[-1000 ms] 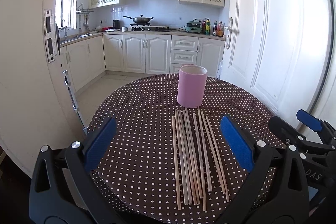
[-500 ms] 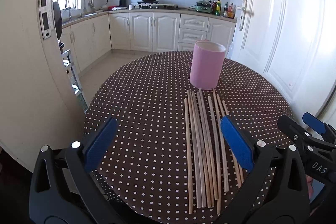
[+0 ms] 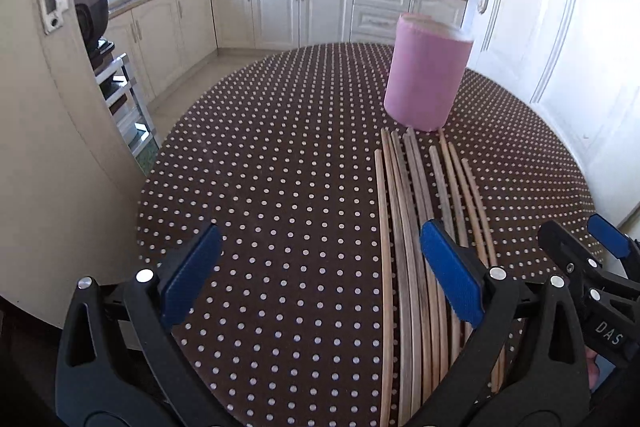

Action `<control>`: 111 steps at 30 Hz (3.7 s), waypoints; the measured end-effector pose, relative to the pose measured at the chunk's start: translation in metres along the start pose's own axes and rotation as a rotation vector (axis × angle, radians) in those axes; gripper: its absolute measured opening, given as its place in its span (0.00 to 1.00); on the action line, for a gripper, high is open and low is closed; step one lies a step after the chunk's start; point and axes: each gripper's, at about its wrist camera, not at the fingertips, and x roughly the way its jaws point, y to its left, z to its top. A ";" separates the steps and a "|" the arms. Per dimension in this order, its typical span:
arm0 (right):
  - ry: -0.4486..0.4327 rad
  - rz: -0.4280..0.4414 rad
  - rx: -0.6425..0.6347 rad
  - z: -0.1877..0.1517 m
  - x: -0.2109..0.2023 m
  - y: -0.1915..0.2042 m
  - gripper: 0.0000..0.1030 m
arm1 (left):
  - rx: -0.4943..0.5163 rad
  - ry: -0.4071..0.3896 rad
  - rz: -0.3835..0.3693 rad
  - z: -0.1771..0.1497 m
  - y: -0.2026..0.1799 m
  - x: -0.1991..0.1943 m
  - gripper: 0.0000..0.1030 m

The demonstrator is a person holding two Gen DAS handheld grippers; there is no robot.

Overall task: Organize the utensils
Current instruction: 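Lower the left tool onto one wooden chopstick and close it while the right tool grasps another, then lift the held chopsticks with the left tool while the right tool lifts its chopstick toward the pink cup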

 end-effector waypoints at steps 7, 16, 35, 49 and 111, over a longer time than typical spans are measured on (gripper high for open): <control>0.061 -0.023 -0.031 0.004 0.026 0.005 0.77 | 0.014 0.053 0.013 0.002 -0.003 0.025 0.94; 0.115 -0.063 -0.074 0.003 0.047 0.011 0.77 | 0.023 0.111 0.021 0.004 -0.007 0.050 0.94; 0.146 -0.047 -0.156 0.006 0.062 0.024 0.45 | -0.035 0.124 0.066 0.016 -0.011 0.069 0.79; 0.162 0.006 -0.171 0.013 0.069 0.041 0.09 | -0.136 0.069 -0.051 0.019 0.018 0.067 0.09; -0.288 0.175 -0.067 0.067 -0.034 0.015 0.04 | -0.014 -0.296 -0.234 0.062 -0.013 -0.030 0.06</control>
